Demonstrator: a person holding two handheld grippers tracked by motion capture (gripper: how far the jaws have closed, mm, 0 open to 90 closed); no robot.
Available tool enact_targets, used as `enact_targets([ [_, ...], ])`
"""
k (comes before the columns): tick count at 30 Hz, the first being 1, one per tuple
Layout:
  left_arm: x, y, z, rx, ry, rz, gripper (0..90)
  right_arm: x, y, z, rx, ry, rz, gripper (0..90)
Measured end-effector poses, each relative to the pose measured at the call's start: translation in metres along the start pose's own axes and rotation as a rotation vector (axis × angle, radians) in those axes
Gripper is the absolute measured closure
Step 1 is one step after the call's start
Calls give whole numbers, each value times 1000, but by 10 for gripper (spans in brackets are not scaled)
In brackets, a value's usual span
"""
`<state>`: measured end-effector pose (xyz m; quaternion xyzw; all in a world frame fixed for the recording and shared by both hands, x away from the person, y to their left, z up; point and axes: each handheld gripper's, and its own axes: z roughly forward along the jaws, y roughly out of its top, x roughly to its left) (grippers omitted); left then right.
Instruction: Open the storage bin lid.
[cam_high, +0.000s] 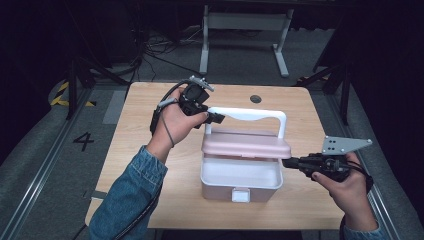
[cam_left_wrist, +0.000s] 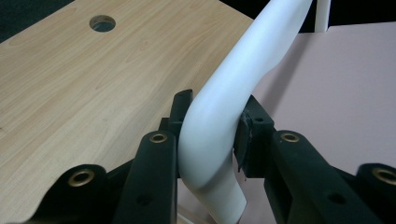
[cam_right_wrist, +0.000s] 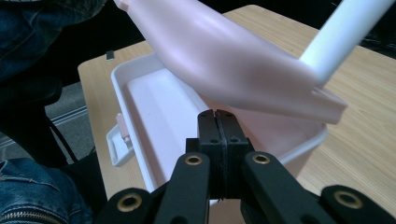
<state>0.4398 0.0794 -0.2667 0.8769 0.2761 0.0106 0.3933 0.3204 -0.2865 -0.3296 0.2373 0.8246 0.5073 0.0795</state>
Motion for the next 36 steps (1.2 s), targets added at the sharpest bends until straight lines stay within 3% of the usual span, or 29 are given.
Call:
enact_targets([
  [10, -2, -4, -1, -2, 6, 7, 710, -5, -1, 9, -52, 32, 12, 900],
  [16, -9, -9, -10, -46, 96, 39, 451, -6, 1, 9, -58, 24, 7, 900],
  [20, -12, -17, -23, -62, 126, 61, 366, -7, 2, 9, -65, 29, 7, 900],
  [26, -19, -29, -42, -104, 148, 65, 341, -9, 4, 9, -84, 24, 16, 900],
  [36, -20, -56, -48, -147, 176, 27, 334, -14, 12, 9, -119, 36, 41, 900],
])
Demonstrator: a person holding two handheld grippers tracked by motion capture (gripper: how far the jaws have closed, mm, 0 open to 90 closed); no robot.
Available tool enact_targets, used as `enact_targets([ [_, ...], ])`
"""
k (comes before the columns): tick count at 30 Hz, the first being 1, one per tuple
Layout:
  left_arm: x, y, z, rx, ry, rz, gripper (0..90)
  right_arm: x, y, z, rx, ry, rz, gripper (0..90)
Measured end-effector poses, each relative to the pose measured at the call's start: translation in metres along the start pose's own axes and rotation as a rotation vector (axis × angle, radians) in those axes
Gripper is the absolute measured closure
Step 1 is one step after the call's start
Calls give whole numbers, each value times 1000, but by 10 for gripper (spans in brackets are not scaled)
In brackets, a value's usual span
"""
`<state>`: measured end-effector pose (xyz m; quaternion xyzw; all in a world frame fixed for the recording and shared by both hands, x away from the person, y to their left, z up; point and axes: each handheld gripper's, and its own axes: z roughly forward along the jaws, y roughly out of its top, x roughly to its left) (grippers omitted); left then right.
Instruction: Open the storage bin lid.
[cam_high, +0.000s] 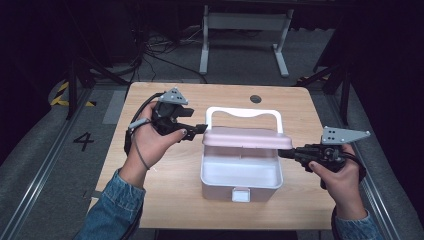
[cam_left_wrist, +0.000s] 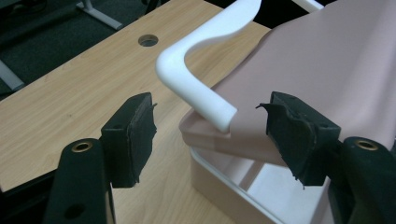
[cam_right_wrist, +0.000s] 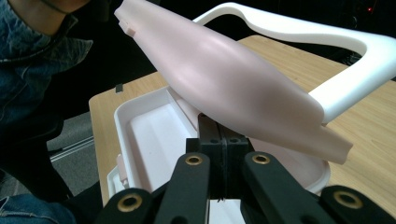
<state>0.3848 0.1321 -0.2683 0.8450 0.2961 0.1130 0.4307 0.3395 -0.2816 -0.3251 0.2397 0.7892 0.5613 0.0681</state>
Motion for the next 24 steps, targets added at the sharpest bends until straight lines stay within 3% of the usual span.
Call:
enact_targets([
  [1, 1, -6, -2, -8, 32, 1, 332, -2, 2, 1, -2, -1, 6, 900],
  [4, 2, -14, -4, -9, 55, -5, 332, -4, 3, 1, -14, 6, 27, 900],
  [13, -12, -32, -2, -8, 36, 29, 330, -8, 9, 2, -36, -13, 22, 900],
  [18, -18, -34, 2, -13, 25, 61, 329, -10, 11, 4, -39, -21, 18, 900],
  [20, -21, -33, 5, -37, 36, 62, 330, -11, 12, 5, -44, -28, 14, 900],
  [24, -24, -28, 12, -72, 52, 102, 329, -15, 14, 3, -60, -43, 19, 900],
])
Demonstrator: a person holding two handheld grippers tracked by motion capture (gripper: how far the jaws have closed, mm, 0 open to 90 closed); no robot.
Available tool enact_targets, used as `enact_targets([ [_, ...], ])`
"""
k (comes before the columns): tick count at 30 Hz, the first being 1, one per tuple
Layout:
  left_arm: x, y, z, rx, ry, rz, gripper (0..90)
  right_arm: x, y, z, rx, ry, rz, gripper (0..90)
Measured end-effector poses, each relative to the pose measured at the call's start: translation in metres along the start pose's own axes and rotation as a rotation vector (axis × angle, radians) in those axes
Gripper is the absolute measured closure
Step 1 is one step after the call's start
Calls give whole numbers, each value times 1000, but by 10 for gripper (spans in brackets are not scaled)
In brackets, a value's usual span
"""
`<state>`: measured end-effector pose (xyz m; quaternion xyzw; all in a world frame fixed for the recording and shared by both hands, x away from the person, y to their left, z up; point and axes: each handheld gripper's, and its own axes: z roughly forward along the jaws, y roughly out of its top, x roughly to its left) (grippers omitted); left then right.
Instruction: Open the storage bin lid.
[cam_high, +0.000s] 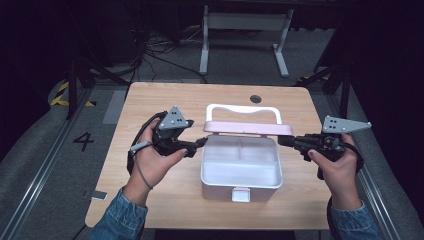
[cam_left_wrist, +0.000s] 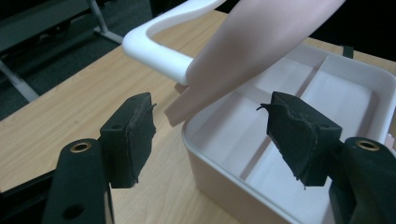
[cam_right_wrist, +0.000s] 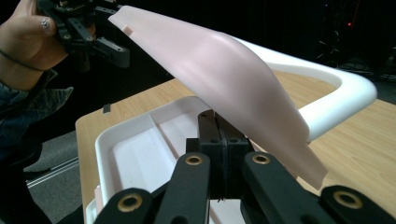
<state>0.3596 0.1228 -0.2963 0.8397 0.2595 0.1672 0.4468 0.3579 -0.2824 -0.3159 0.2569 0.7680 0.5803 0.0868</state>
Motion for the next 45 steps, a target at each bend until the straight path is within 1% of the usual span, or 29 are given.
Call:
enact_targets([
  [1, -1, 1, 2, -1, -3, 4, 328, -1, 0, 0, -4, -1, 1, 900],
  [3, -2, 3, 8, 9, -1, 40, 320, -2, 0, -1, -8, -2, 6, 900],
  [4, -3, 4, 12, 6, 0, 50, 316, -2, 0, -1, -9, -1, 8, 900],
  [6, -3, 6, 17, 0, -7, 52, 318, -3, 0, -2, -6, -1, 8, 900],
  [9, -3, 9, 21, -10, -8, 56, 339, -3, 0, -2, -5, -3, 8, 900],
  [10, -3, 10, 23, -16, -9, 64, 339, -3, 0, -2, -8, -5, 7, 900],
  [11, -2, 12, 25, -18, -9, 65, 372, -3, 0, -3, -7, -4, 8, 900],
  [13, -2, 12, 26, -24, -8, 73, 410, -3, 0, -3, -7, -4, 8, 900],
  [15, -2, 14, 26, -19, 9, 92, 426, -3, 0, -3, -9, -3, 12, 900],
  [16, -2, 14, 26, -18, 16, 99, 451, -3, 0, -3, -9, -3, 12, 900],
  [18, -2, 15, 25, -24, 17, 106, 489, -3, 0, -3, -8, -1, 14, 900],
  [21, -2, 16, 23, -36, 14, 95, 588, -2, 0, -3, -5, -1, 16, 900],
  [22, -1, 17, 23, -31, 22, 101, 588, -2, 0, -3, -5, -1, 16, 900],
  [24, 0, 17, 22, -29, 27, 91, 644, -1, 0, -4, -4, -2, 18, 900],
  [25, 1, 17, 22, -34, 28, 85, 653, -1, 0, -4, -3, -2, 17, 900],
  [27, 2, 17, 23, -34, 29, 68, 658, -1, 0, -6, -5, -1, 15, 900],
  [33, 4, 22, 23, -11, 30, 39, 666, 1, -2, -12, -2, -10, 18, 889],
  [36, 7, 24, 24, -4, 19, 16, 666, 4, -4, -15, 10, -10, 13, 880],
  [38, 9, 25, 25, -5, 13, 4, 665, 5, -5, -16, 18, -20, 7, 879],
  [40, 11, 27, 25, -3, 2, -4, 665, 6, -6, -17, 19, -20, 7, 879],
  [42, 13, 28, 26, -13, 5, 0, 667, 7, -7, -20, 22, -28, 8, 878],
  [44, 14, 29, 27, -48, -12, 1, 665, 7, -9, -23, 31, -29, 14, 875],
  [45, 15, 30, 27, -62, -19, -7, 662, 7, -11, -23, 34, -30, 16, 875],
])
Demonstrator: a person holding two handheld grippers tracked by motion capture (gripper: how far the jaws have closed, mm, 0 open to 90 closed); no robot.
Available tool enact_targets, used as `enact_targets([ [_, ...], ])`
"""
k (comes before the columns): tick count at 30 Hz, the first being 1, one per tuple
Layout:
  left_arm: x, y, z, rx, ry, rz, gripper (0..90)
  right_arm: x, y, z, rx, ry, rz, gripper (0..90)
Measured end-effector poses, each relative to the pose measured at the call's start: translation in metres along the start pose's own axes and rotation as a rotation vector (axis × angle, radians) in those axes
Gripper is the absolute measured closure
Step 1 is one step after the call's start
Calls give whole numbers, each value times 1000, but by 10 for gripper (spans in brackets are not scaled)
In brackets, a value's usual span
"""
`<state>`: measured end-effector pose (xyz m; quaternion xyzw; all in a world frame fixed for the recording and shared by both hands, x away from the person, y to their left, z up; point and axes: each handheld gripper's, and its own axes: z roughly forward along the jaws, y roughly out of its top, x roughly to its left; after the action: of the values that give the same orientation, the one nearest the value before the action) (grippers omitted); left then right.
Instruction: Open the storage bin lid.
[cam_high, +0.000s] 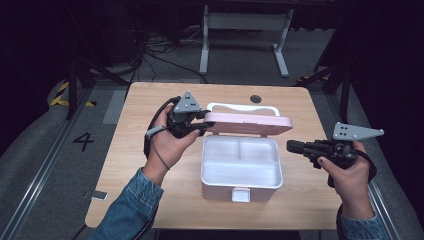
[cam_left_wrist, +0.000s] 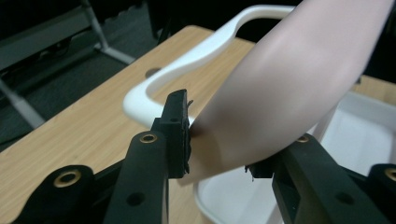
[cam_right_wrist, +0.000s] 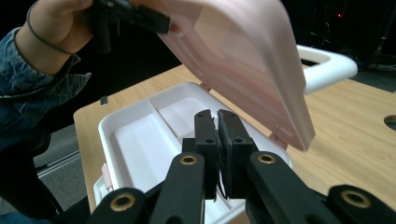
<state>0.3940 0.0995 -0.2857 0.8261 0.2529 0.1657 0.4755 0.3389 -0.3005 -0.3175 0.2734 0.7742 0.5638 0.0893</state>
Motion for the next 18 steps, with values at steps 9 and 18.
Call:
enact_targets([
  [9, 7, 13, 5, -49, -9, -3, 659, 2, -8, -9, 13, -21, 12, 875],
  [18, 19, 22, 15, -26, 19, 2, 674, 4, -14, -18, 15, -46, 24, 873],
])
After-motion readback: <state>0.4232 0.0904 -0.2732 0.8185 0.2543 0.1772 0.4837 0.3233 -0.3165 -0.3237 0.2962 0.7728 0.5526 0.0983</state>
